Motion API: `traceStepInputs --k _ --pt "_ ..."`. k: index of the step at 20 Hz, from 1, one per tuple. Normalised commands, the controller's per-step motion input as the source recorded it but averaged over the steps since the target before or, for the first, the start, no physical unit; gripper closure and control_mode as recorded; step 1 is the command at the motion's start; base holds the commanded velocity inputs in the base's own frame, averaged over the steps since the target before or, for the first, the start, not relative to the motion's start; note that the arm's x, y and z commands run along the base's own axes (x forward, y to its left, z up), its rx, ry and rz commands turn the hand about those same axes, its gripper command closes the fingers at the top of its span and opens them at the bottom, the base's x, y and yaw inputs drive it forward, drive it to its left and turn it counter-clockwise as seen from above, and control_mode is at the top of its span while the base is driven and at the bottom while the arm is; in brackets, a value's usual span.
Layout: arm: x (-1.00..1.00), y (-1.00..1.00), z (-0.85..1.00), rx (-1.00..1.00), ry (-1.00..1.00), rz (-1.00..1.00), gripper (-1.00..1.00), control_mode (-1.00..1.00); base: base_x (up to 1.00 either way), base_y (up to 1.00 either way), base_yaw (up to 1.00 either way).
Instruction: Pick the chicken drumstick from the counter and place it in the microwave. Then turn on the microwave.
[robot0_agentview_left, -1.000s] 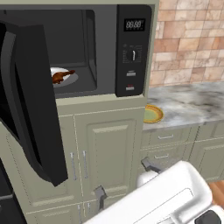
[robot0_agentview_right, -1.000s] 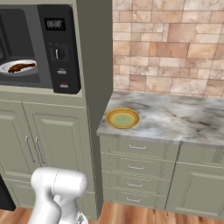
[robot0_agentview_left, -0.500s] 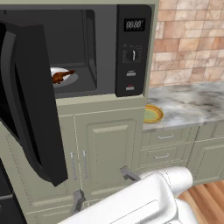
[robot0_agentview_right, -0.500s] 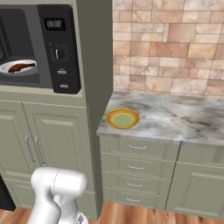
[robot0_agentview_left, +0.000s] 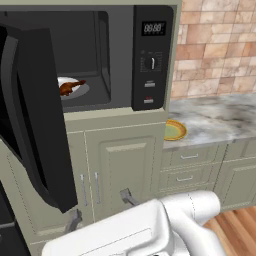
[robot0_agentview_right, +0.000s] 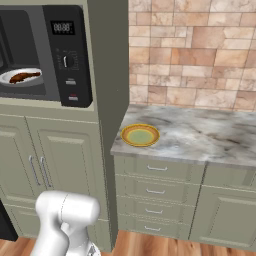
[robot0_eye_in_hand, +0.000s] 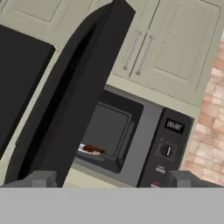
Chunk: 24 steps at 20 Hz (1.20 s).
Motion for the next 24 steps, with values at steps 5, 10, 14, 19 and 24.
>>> traceStepInputs --k 5,10,14,19,24 --pt "0.16 0.23 -0.16 0.00 -0.03 -0.07 -1.00 -1.00 0.00 0.00 0.00" --pt "0.22 0.20 -0.18 0.00 -0.01 -0.07 -1.00 -1.00 0.00 0.00 0.00" --pt "0.22 0.29 -0.21 0.00 -0.01 -0.06 -1.00 -1.00 0.00 0.00 0.00" --pt "0.19 0.31 -0.22 0.00 -0.01 -0.05 -1.00 -1.00 0.00 0.00 0.00" --pt "0.23 0.31 -0.22 0.00 0.00 -0.06 -1.00 -1.00 0.00 0.00 0.00"
